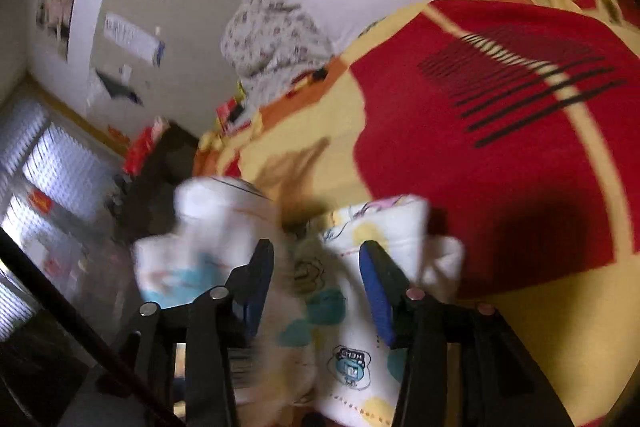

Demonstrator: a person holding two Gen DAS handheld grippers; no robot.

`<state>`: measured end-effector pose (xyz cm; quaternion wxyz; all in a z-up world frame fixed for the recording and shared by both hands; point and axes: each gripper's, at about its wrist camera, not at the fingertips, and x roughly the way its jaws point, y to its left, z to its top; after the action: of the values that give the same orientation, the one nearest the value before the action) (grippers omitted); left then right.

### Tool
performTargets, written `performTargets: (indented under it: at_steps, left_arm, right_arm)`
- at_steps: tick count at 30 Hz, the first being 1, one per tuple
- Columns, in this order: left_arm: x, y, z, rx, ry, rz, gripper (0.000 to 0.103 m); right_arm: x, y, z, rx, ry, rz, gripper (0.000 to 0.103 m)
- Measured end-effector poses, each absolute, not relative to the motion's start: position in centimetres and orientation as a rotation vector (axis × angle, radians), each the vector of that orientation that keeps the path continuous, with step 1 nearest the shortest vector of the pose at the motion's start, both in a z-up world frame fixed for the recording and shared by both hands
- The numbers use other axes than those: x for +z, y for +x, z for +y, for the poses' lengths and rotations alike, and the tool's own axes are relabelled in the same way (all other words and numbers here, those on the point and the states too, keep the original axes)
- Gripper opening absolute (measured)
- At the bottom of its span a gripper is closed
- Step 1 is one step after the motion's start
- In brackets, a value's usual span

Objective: Fold small clothes

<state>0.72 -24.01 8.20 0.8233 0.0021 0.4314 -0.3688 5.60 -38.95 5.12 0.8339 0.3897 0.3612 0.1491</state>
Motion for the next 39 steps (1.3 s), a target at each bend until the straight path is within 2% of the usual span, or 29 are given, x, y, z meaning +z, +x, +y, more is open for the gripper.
performTargets:
  at_steps: [1,2,3,9,13,15,20,21,22,23,24,25,26,28,32,38,39]
  left_arm:
    - [7.7,0.8,-24.3,-0.791,-0.005,0.926,0.021]
    - [7.1,1.1,-24.5,-0.796,-0.023,0.943,0.021]
    - [6.6,1.3,-24.6,-0.796,-0.040,0.954,0.021]
    - [6.0,1.4,-23.4,-0.797,-0.123,0.965,0.021]
    - [6.1,1.3,-23.4,-0.800,-0.124,0.962,0.021]
    - [6.1,1.2,-23.2,-0.804,-0.131,0.960,0.021]
    - [6.1,1.0,-22.7,-0.799,-0.155,0.965,0.021]
    - [6.2,0.8,-22.5,-0.797,-0.150,0.966,0.021]
    - [6.4,0.5,-22.3,-0.797,-0.144,0.967,0.021]
    - [6.9,0.3,-22.0,-0.804,-0.141,0.965,0.021]
    - [7.4,0.0,-21.5,-0.817,-0.133,0.963,0.021]
    - [8.0,-0.3,-21.0,-0.812,-0.109,0.949,0.028]
    - [8.5,-0.6,-20.5,-0.795,-0.084,0.925,0.041]
    - [9.1,-0.5,-19.6,-0.760,-0.064,0.882,0.053]
    - [8.6,0.9,-19.6,-0.708,-0.065,0.889,0.053]
    - [4.6,2.4,-21.2,-0.662,-0.019,1.006,0.053]
    - [4.6,2.5,-21.0,-0.664,-0.028,1.010,0.053]
  right_arm:
    - [5.3,5.3,-39.5,0.320,0.860,0.752,0.065]
    - [5.6,4.9,-40.1,0.333,0.893,0.740,0.075]
    - [5.7,4.8,-40.2,0.348,0.898,0.742,0.080]
    - [6.8,5.8,-36.5,0.367,0.638,0.861,0.081]
    - [6.8,5.1,-36.0,0.425,0.632,0.802,0.083]
    - [7.0,4.5,-35.9,0.432,0.631,0.764,0.088]
    - [6.2,6.3,-34.5,0.453,0.592,0.823,0.089]
    - [5.9,6.7,-34.1,0.465,0.581,0.836,0.081]
    - [5.8,6.5,-34.3,0.452,0.581,0.836,0.067]
    - [5.7,6.4,-34.5,0.435,0.591,0.826,0.028]
    - [6.0,6.0,-34.9,0.431,0.596,0.803,0.022]
    - [6.3,5.8,-35.0,0.424,0.583,0.787,0.019]
    - [6.8,5.3,-35.3,0.404,0.556,0.769,0.017]
    - [7.5,4.6,-36.3,0.352,0.536,0.747,0.016]
    - [6.9,4.7,-37.9,0.278,0.527,0.793,0.016]
    - [4.0,5.3,-38.2,0.170,0.467,0.853,0.017]
    - [4.1,5.1,-38.6,0.167,0.483,0.852,0.022]
